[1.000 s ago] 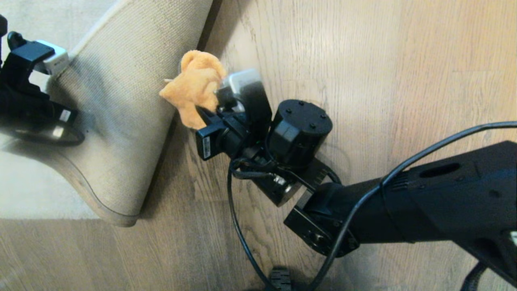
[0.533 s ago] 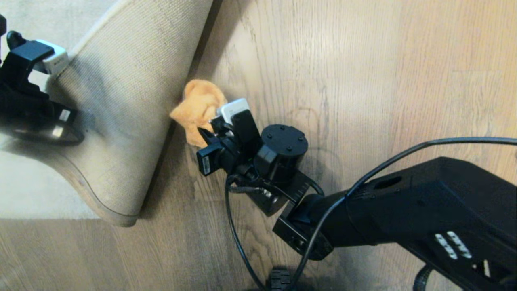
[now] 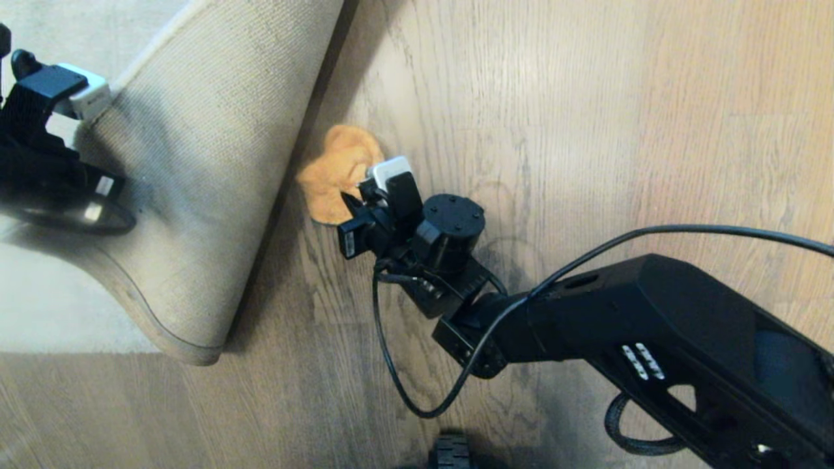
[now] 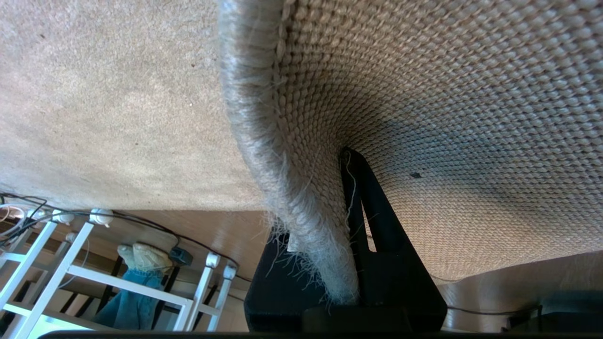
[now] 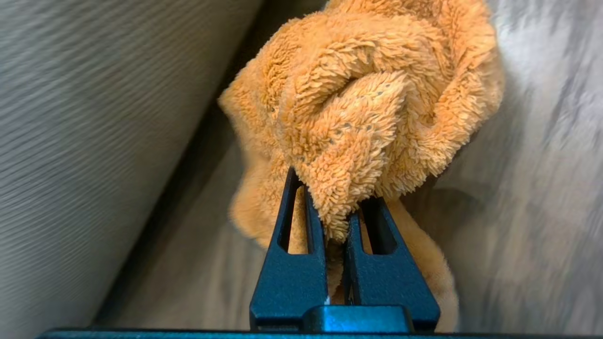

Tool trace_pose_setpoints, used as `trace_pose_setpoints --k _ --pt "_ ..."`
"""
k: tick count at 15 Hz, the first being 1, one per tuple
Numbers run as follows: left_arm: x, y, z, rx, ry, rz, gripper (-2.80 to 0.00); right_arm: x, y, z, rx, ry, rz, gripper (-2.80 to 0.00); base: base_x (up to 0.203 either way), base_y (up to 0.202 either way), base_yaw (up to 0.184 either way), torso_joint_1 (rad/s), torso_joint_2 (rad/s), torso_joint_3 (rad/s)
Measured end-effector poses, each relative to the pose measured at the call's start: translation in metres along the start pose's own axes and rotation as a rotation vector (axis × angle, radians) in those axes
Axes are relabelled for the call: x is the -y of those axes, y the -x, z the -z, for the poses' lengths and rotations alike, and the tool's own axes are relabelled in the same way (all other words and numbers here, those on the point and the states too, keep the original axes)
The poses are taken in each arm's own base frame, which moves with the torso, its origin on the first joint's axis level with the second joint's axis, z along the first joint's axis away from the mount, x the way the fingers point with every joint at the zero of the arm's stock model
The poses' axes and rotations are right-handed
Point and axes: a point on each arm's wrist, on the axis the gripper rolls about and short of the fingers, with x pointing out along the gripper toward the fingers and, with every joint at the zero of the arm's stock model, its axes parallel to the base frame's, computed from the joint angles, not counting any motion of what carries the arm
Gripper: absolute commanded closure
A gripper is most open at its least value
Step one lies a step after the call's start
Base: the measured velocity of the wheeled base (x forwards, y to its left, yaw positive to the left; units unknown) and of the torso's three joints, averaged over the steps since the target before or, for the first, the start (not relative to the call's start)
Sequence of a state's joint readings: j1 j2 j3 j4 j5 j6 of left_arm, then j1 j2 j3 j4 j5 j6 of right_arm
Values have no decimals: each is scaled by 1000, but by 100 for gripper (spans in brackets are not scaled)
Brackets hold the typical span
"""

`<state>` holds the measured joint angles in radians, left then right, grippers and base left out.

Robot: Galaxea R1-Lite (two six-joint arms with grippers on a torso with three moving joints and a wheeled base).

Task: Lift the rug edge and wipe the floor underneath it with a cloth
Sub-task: Wipe the floor under the carpet with a rag

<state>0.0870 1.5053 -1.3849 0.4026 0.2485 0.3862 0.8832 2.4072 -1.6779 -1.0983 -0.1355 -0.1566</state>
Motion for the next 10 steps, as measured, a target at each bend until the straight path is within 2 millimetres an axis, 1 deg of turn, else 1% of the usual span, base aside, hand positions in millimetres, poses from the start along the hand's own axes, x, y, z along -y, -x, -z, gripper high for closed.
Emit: trace_pose_setpoints --k 2,5,10 --pt "0 0 0 0 0 0 0 10 -9 0 18 3 22 0 0 0 0 0 0 0" --pt "0 -1 0 -3 -1 1 0 30 -18 -1 33 15 60 0 0 0 0 0 0 0" --pt "2 -2 3 -14 -3 6 0 68 -22 -14 71 40 130 0 0 0 0 0 0 0"
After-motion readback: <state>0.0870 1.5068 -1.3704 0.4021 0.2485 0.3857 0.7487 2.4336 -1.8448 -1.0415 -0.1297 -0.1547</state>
